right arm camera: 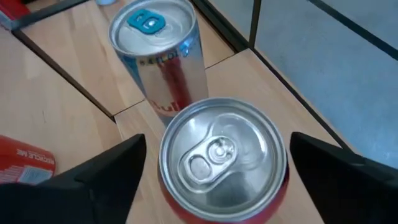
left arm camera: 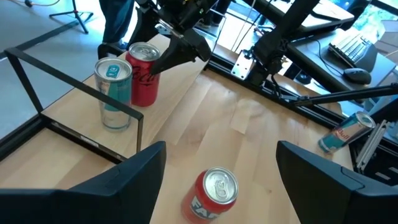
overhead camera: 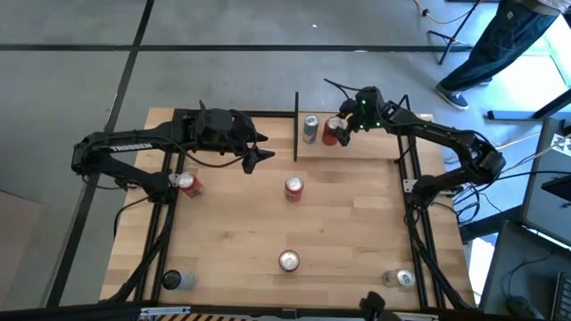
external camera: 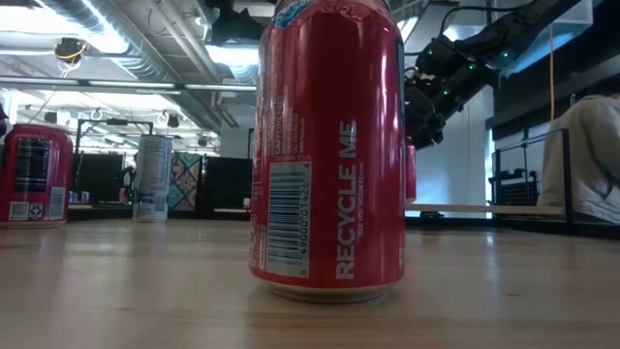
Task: Place canned beverage on shelf
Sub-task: Put the right red-black soda can on the shelf, then put the top red soda can on the shelf
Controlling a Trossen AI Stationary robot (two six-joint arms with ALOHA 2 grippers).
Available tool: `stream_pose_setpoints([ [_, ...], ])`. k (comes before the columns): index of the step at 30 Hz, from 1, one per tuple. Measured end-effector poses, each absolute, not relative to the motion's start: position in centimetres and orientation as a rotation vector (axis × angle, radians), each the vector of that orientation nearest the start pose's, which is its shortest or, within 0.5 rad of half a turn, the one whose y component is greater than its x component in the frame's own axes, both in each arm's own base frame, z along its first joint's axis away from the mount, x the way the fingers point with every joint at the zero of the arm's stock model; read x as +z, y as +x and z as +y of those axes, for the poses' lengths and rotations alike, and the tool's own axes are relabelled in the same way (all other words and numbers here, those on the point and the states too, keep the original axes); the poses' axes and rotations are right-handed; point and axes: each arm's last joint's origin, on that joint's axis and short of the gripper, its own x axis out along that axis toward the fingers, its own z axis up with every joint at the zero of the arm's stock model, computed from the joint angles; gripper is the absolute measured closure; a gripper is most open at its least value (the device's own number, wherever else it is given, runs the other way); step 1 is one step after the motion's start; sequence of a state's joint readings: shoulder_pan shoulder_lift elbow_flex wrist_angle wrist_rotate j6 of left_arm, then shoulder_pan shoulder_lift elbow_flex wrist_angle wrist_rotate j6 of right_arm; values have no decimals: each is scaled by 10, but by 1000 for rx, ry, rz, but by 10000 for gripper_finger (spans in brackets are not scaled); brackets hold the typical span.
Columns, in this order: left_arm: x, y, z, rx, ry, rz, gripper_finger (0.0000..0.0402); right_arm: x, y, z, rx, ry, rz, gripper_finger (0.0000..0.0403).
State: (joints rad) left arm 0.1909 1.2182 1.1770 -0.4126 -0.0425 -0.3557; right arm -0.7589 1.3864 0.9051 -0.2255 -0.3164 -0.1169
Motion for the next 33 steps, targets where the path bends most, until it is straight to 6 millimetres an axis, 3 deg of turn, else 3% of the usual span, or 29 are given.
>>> stream_pose_setpoints([
  [4, 359, 258, 51, 305, -383, 408, 108, 251, 212, -189, -386, 259, 643, 15],
  [10, 361, 247, 48, 266, -386, 444, 108, 303, 198, -174, -363, 259, 672, 29],
  [14, 366, 234, 45, 271, -336, 457, 108, 335, 195, -148, -318, 291, 639, 29],
  [17, 360, 232, 42, 238, -284, 480, 108, 345, 201, -119, -252, 331, 596, 30],
  [22, 320, 235, 37, 220, -235, 566, 108, 340, 224, -69, -211, 337, 621, 32],
  [25, 296, 243, 30, 140, -290, 490, 108, 329, 236, -40, -181, 328, 670, 32],
  [29, 273, 246, 23, 122, -304, 441, 108, 314, 248, -9, -150, 306, 678, 32],
  [33, 252, 248, 21, 148, -311, 503, 108, 297, 257, 15, -120, 263, 651, 32],
])
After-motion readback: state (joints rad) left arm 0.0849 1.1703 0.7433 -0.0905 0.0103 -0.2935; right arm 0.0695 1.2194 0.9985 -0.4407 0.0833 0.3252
